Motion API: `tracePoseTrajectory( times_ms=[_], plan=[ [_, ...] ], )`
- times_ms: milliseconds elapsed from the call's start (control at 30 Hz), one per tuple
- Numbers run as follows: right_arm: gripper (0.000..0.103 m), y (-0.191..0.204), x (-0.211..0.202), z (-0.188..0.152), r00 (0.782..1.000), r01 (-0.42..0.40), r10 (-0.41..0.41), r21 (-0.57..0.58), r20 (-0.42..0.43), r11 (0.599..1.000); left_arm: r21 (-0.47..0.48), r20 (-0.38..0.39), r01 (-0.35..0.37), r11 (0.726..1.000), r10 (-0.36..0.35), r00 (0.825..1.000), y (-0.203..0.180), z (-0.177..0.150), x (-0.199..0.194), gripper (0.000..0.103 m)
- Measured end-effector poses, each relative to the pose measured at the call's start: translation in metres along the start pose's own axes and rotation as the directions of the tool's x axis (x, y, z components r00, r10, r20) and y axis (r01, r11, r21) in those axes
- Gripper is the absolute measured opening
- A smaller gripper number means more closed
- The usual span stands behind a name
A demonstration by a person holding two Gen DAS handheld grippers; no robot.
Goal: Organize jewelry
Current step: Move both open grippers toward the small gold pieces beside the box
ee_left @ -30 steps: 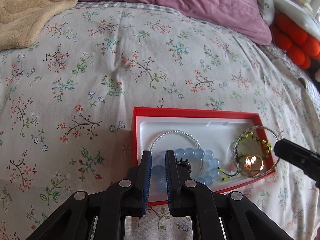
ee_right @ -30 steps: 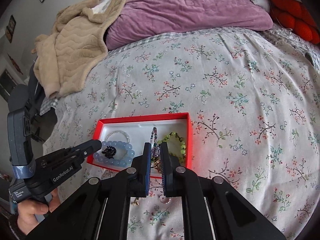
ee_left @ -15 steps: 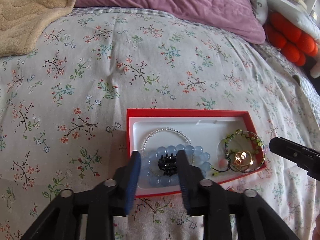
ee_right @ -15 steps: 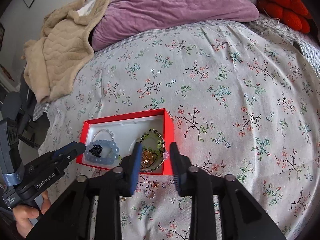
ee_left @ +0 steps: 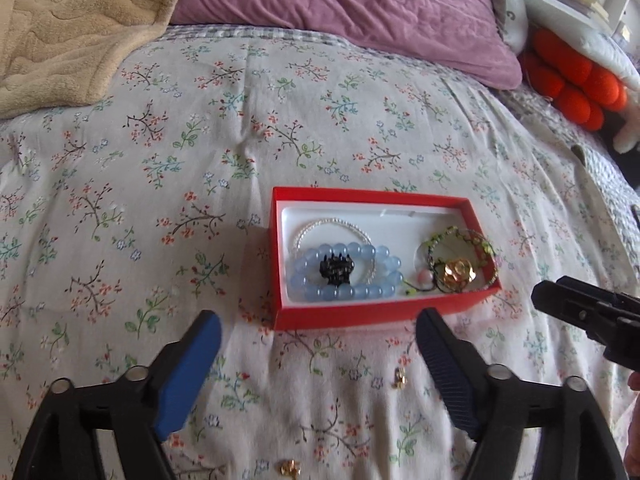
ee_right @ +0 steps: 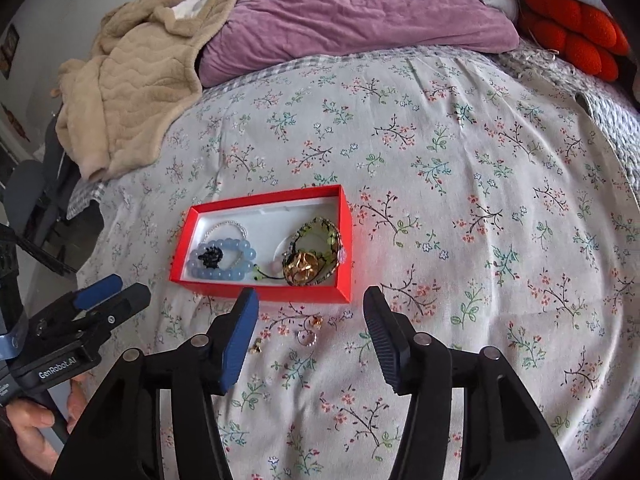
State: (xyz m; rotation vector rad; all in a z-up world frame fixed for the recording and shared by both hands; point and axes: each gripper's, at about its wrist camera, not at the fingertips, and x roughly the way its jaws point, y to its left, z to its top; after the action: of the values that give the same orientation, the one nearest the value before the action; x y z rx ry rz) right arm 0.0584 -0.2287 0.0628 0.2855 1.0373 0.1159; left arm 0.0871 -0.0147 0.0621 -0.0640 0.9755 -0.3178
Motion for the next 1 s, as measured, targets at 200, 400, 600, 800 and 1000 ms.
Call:
tracePoseTrajectory(
  times_ms=[200,400,600,800,1000],
  plan=[
    [0.061,0.009,-0.006,-0.024,0.997,0.065,-0.068,-0.066,-0.044,0.996,0.013,-0.039,-0.038,0.999,0.038,0.999,0.006,-0.021,-0.010,0.095],
    [0.068,0.011,-0.009,-0.041,0.993,0.091,-0.099,-0.107,-0.072,0.990,0.082,-0.063,-0.072,0.994,0.077,0.995,0.010,-0.042,-0.018,0.097],
    [0.069,0.010,-0.009,-0.052,0.990,0.098,-0.107,-0.099,-0.095,0.990,0.113,-0.088,-0.083,0.990,0.093,0.992,0.018,-0.058,-0.020,0.099],
    [0.069,0.008,-0.005,-0.062,0.983,0.125,-0.139,-0.120,-0.116,0.985,0.127,-0.115,-0.085,0.988,0.100,0.988,0.025,-0.071,-0.018,0.099],
    [0.069,0.005,0.000,-0.073,0.976,0.153,-0.174,-0.152,-0.134,0.976,0.157,-0.141,-0.093,0.983,0.115,0.983,0.029,-0.084,-0.016,0.101]
  ],
)
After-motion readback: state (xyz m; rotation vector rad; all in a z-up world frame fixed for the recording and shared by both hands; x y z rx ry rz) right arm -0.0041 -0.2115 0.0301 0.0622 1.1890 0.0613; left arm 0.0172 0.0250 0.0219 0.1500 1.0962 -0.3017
